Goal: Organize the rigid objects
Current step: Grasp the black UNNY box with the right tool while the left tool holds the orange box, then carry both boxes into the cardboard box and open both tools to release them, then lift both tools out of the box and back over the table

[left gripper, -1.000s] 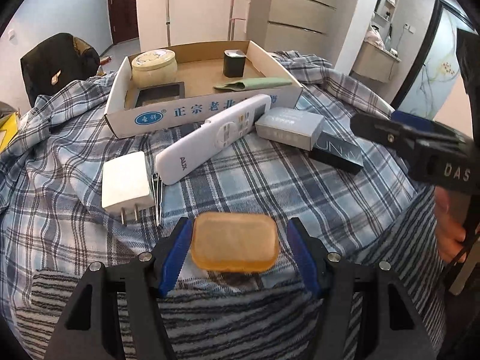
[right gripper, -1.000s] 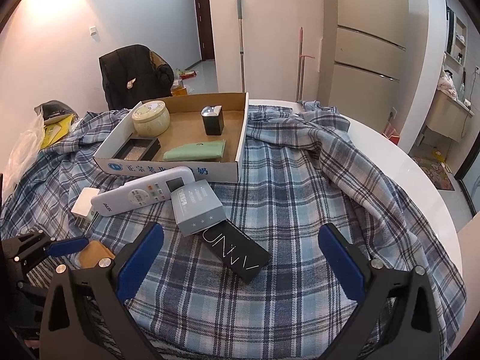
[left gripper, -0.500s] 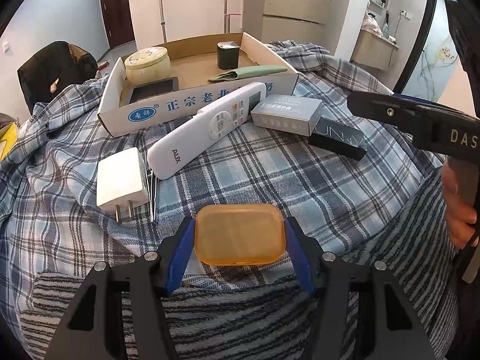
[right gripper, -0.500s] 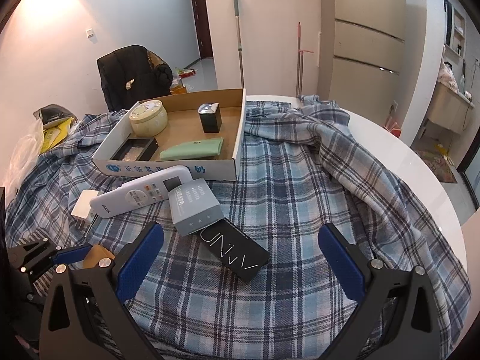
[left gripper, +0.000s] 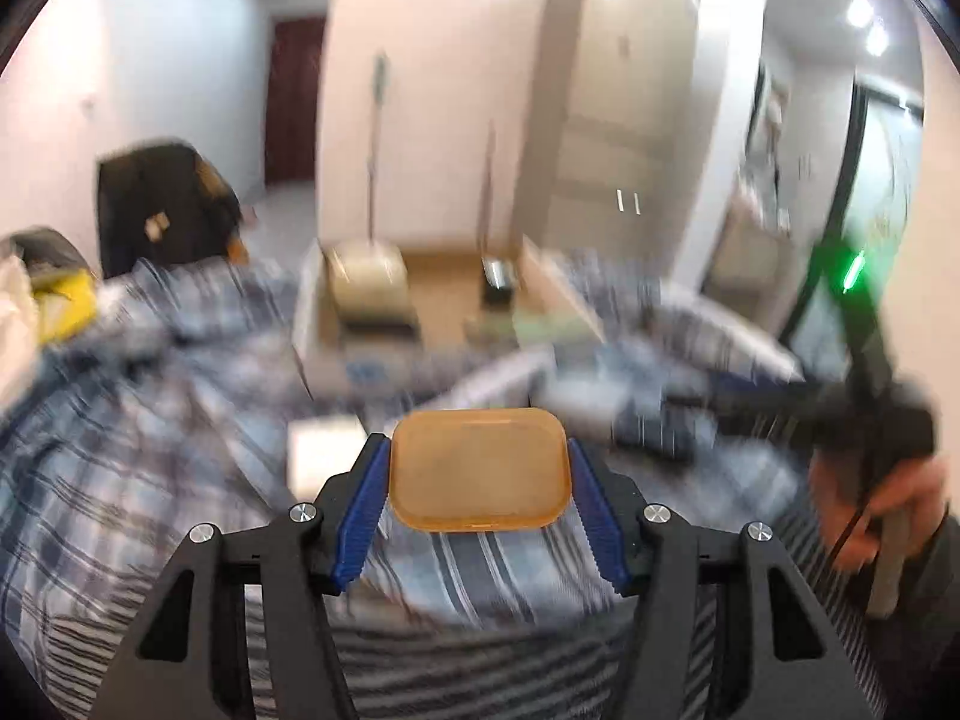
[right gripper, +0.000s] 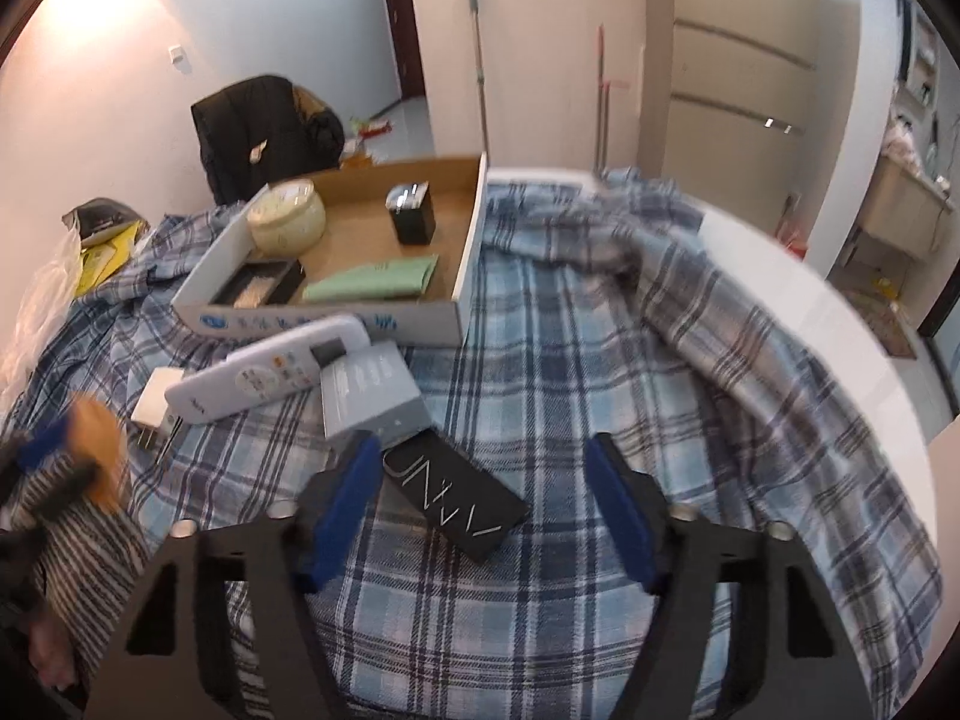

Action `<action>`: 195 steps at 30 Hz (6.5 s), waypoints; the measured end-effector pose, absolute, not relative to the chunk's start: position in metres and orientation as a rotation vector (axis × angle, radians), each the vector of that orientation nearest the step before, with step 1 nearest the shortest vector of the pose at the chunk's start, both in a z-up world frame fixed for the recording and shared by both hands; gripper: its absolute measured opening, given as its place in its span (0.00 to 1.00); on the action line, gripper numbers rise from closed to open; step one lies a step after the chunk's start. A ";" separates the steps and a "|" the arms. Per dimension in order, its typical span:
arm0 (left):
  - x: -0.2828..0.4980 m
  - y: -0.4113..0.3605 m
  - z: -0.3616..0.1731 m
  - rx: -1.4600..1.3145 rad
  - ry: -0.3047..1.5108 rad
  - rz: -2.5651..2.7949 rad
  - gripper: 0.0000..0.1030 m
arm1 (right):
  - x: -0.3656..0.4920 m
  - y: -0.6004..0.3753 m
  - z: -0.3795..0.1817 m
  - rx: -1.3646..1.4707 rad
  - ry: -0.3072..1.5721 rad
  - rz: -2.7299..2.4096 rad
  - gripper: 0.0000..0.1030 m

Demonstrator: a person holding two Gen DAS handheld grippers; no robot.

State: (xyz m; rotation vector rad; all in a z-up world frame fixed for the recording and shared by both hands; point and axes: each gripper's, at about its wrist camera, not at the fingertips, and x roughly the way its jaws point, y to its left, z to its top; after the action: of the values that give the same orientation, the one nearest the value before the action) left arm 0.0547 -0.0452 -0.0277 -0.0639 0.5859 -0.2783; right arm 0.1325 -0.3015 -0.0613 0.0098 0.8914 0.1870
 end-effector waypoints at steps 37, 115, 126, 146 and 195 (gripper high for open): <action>0.067 -0.045 -0.037 -0.056 0.650 -0.251 0.60 | 0.140 -0.253 -0.099 -0.110 1.013 0.304 0.34; 0.244 -0.055 -0.019 -0.071 0.725 -0.263 0.60 | 0.252 -0.254 -0.024 0.129 0.864 0.173 0.31; 0.259 -0.080 -0.057 -0.100 0.829 -0.375 0.60 | 0.261 -0.264 -0.035 0.134 0.898 0.147 0.32; 0.274 -0.066 -0.075 -0.108 0.897 -0.311 0.60 | 0.262 -0.262 -0.039 0.119 0.920 0.150 0.32; 0.184 -0.018 0.034 -0.133 0.246 -0.137 0.87 | 0.265 -0.223 -0.075 0.008 0.950 0.267 0.47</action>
State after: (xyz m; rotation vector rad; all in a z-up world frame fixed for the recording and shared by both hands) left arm 0.1837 -0.0180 0.0339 -0.1333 0.2457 -0.1369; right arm 0.2647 -0.2235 -0.0755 0.0079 0.9498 0.2665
